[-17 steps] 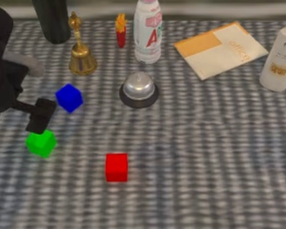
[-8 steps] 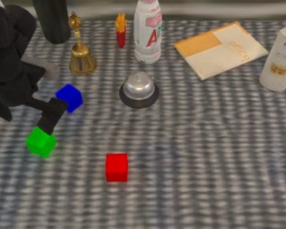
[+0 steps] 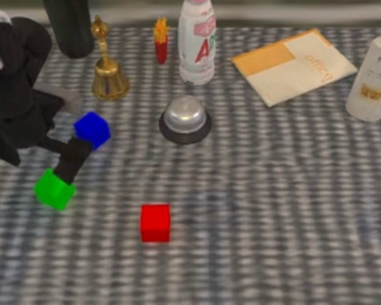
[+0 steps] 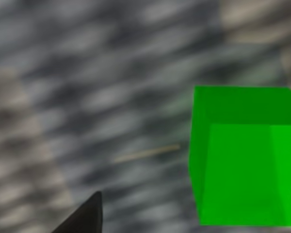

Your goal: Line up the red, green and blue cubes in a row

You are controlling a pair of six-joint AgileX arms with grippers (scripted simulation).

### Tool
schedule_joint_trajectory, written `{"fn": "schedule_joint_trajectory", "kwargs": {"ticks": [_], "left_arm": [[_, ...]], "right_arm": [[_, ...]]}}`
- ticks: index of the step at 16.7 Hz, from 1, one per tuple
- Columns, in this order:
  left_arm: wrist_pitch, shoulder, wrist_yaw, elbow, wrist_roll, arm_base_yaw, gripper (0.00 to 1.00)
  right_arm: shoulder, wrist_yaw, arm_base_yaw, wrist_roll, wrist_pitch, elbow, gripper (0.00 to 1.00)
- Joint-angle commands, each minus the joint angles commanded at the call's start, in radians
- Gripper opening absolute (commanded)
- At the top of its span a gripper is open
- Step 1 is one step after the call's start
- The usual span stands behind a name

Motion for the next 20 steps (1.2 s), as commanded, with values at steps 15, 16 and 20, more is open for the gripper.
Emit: {"fn": "schedule_joint_trajectory", "kwargs": {"ticks": [15, 16, 20], "left_arm": [[0.225, 0.096, 0.001, -0.127, 0.001, 0.000, 0.70], [0.225, 0.096, 0.001, -0.127, 0.001, 0.000, 0.62], [0.225, 0.096, 0.001, -0.127, 0.001, 0.000, 0.32]], "right_arm": [[0.000, 0.000, 0.000, 0.000, 0.000, 0.000, 1.00], [0.000, 0.000, 0.000, 0.000, 0.000, 0.000, 1.00], [0.000, 0.000, 0.000, 0.000, 0.000, 0.000, 1.00]]}}
